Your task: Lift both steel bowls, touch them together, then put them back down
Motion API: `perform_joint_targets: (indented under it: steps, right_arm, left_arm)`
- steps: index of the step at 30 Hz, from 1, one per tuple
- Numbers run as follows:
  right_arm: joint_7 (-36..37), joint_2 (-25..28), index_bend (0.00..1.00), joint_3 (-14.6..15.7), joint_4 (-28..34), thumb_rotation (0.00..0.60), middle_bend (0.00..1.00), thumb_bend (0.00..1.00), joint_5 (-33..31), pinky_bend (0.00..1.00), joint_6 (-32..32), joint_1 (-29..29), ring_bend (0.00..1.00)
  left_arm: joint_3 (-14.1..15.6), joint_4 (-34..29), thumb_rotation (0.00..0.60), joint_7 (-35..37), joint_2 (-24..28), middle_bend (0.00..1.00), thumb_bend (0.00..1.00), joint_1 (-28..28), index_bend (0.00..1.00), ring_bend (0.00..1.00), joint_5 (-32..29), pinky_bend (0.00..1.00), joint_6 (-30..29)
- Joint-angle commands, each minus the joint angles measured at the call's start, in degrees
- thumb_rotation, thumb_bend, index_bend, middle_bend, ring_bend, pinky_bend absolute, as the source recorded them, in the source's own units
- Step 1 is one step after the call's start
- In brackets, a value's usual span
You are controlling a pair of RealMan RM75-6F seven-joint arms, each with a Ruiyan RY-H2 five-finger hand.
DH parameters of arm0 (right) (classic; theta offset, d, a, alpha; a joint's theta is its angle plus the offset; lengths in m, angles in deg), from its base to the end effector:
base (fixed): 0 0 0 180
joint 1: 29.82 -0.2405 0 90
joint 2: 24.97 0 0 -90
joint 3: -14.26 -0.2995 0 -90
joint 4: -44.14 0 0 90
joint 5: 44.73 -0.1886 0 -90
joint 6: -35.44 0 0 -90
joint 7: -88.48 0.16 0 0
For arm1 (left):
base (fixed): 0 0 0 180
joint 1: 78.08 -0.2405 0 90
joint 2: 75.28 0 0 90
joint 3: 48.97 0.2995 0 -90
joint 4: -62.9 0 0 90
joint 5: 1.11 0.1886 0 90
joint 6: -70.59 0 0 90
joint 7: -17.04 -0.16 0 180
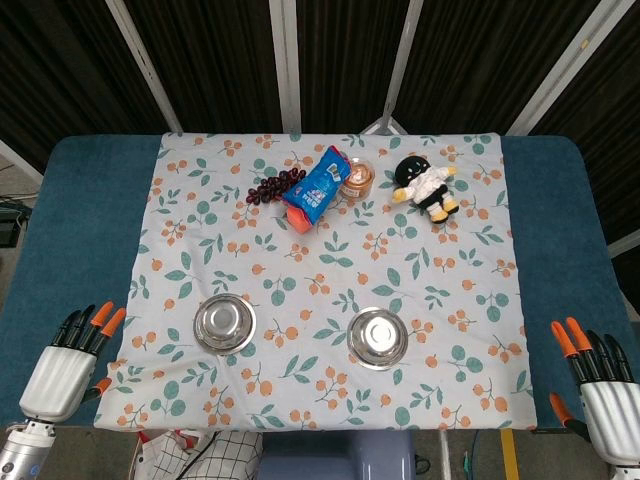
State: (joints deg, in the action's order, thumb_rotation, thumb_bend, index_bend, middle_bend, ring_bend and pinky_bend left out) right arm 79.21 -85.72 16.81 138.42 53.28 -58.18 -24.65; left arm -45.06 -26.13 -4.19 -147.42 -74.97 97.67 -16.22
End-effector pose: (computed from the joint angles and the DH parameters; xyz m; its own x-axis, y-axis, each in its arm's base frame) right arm -0.3321 -0.1207 0.2096 0.5552 -0.0102 0.8316 -0.8307 -0.0566 0.5539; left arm -0.3206 0.1617 0.1277 0.6483 0.0239 0.7610 0.7447 -0.2283 -0.6272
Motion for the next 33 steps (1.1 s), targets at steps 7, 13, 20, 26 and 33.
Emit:
perform_joint_targets:
  steps: [7, 13, 20, 26, 33]
  right_arm:
    - [0.0, 0.15, 0.0, 0.2, 0.07, 0.6, 0.0, 0.36, 0.2, 0.04, 0.11, -0.01, 0.0]
    - [1.36, 0.63, 0.0, 0.05, 0.16, 0.6, 0.0, 0.36, -0.23, 0.04, 0.26, -0.18, 0.0]
    - [3.2, 1.35, 0.0, -0.34, -0.02, 0.6, 0.0, 0.36, -1.18, 0.04, 1.66, -1.1, 0.0]
    - [4.39, 1.8, 0.0, -1.21, 0.05, 0.6, 0.0, 0.36, -3.1, 0.04, 3.27, -2.1, 0.0]
    - [4.98, 2.19, 0.0, -1.56, 0.54, 0.6, 0.0, 0.36, -4.68, 0.04, 5.73, -3.33, 0.0]
  left_arm:
    - [0.27, 0.68, 0.6, -1.43, -1.42, 0.0, 0.12, 0.81, 0.0, 0.0, 0.79, 0.11, 1.34]
    - [-0.55, -2.02, 0.6, -3.59, -3.85, 0.0, 0.12, 4.38, 0.0, 0.0, 0.32, 0.11, 7.33]
    - [-5.39, -13.8, 0.6, -18.02, -7.27, 0.0, 0.13, 10.16, 0.0, 0.0, -8.92, 0.11, 18.86]
    - [-9.82, -20.3, 0.6, -29.7, -10.09, 0.0, 0.13, 14.16, 0.0, 0.0, -21.25, 0.11, 23.41]
    - [-13.42, -21.85, 0.6, -40.69, -14.37, 0.0, 0.13, 19.78, 0.0, 0.0, -35.11, 0.11, 23.79]
